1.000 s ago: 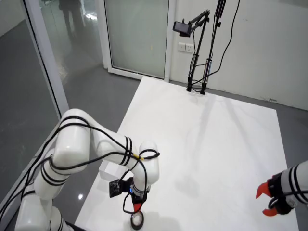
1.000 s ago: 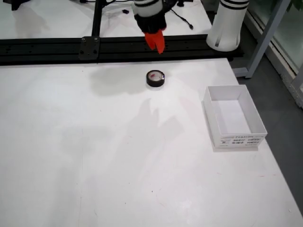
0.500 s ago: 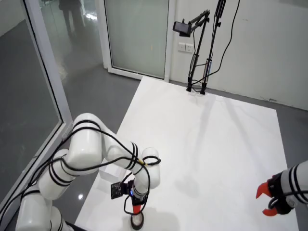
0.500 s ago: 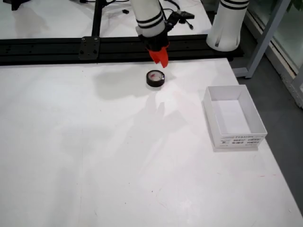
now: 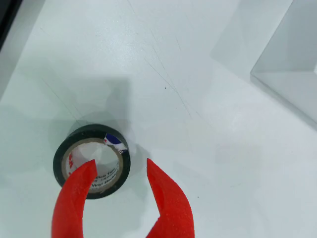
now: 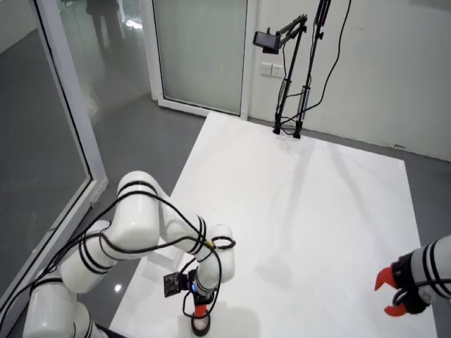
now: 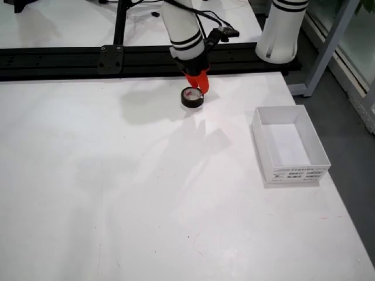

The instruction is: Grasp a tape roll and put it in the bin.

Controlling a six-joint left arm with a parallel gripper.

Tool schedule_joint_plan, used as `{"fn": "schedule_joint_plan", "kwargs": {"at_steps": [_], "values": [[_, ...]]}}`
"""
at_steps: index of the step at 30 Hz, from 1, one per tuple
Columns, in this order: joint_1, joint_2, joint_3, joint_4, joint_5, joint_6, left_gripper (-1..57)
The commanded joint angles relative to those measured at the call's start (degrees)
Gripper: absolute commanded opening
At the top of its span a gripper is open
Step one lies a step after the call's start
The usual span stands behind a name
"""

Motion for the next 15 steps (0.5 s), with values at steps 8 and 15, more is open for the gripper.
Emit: {"fn": "schedule_joint_plan", "kwargs": {"at_steps": [8, 15], "values": [[-0.9, 4.4, -0.2, 0.2, -5.4, -2.7, 22.4], [-1.4, 5.2, -0.2, 0.2, -6.4, -3.1, 22.4]]}}
